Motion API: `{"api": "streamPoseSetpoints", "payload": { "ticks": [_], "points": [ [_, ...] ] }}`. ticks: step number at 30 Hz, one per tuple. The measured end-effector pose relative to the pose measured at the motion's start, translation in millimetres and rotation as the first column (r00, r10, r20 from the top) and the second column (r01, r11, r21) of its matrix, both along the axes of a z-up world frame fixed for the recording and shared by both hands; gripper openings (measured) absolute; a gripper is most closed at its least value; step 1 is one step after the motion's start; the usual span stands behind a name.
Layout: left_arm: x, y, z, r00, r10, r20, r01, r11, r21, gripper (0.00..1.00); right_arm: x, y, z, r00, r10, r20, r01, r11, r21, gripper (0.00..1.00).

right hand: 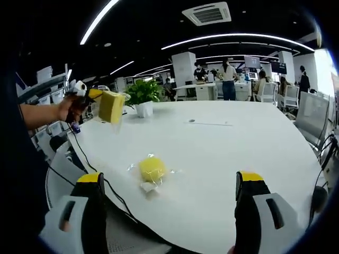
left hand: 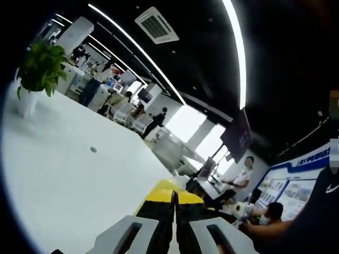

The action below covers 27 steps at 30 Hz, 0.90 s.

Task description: Compare the silicone blocks by pressing each to a similar depth, holding the contact briefly, and releasing to observe deformation and rebound differences across the visible hardness samples.

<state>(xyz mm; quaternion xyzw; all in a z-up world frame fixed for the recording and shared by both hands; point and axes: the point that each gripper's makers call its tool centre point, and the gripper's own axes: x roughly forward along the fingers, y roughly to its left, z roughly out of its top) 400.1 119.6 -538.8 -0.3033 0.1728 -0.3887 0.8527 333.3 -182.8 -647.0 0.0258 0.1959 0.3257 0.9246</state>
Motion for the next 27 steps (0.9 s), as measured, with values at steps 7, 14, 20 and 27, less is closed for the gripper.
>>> {"api": "streamPoseSetpoints", "payload": {
  "ticks": [7, 14, 20, 27],
  "points": [
    [1.2, 0.1, -22.4, 0.999, 0.010, -0.050, -0.010, 1.000, -0.014, 0.00, -4.1, 3.9, -3.9, 1.000, -0.001, -0.014, 0.001, 1.000, 0.013, 0.96],
    [4.1, 0.2, -52.5, 0.994, 0.031, -0.104, -0.031, 1.000, 0.001, 0.00, -3.6, 8.3, 0.9, 1.000, 0.001, -0.012, 0.000, 1.000, 0.027, 0.96],
    [6.2, 2.5, -75.0, 0.986, 0.038, -0.164, -0.038, 0.999, -0.002, 0.00, -3.0, 7.8, 0.5, 1.000, -0.002, -0.015, 0.002, 1.000, 0.025, 0.96],
    [3.3, 4.7, -105.0, 0.970, 0.037, -0.242, -0.038, 0.999, -0.003, 0.00, -5.2, 8.8, 0.4, 1.000, -0.008, -0.021, 0.009, 0.999, 0.031, 0.96]
  ]
}}
